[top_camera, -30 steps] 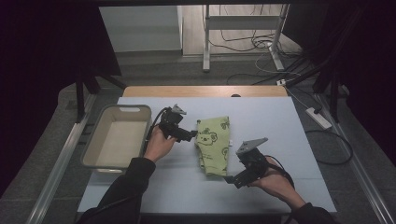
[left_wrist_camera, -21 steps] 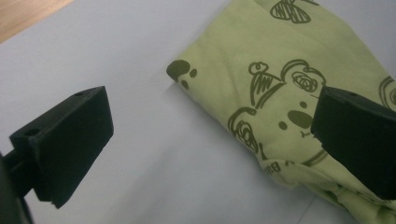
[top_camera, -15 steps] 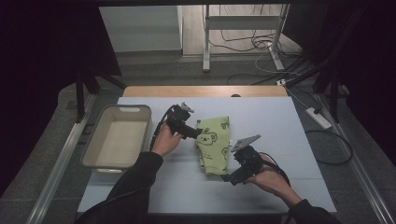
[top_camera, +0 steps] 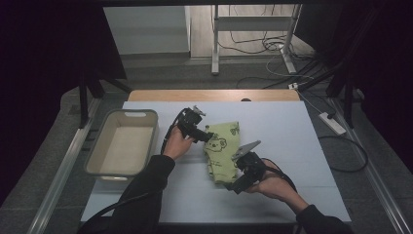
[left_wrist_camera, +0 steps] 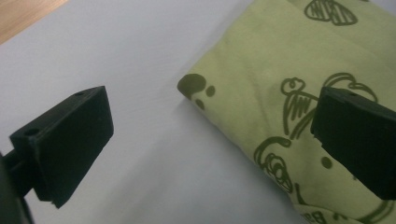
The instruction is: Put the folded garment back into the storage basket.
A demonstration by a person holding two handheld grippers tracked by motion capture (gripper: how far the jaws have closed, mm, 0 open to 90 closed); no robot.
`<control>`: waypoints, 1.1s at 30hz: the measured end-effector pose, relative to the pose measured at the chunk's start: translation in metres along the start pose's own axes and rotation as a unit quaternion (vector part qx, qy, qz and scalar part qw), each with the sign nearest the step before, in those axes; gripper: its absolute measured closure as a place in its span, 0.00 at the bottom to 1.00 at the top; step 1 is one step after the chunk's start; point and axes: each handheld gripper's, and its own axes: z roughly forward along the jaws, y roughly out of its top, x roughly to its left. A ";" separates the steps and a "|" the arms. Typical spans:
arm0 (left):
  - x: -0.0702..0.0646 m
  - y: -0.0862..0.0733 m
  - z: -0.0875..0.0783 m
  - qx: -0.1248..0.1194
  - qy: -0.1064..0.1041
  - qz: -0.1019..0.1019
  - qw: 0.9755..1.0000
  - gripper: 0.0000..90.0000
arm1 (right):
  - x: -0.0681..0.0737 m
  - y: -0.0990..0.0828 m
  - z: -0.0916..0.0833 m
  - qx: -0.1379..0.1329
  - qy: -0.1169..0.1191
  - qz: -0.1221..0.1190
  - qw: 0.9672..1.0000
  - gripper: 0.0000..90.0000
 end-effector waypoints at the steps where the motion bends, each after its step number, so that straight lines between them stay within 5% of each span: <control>1: 0.001 0.000 0.001 0.002 0.001 0.001 1.000 0.00 | 0.000 0.001 0.001 0.002 0.002 -0.001 1.000 0.00; 21: 0.002 -0.006 0.026 0.041 0.000 -0.001 0.999 0.00 | -0.003 0.000 0.034 0.049 0.000 -0.045 0.998 0.03; 33: 0.009 -0.011 0.033 0.055 -0.043 -0.050 0.996 0.01 | -0.001 -0.005 0.041 0.065 -0.040 -0.092 0.993 0.11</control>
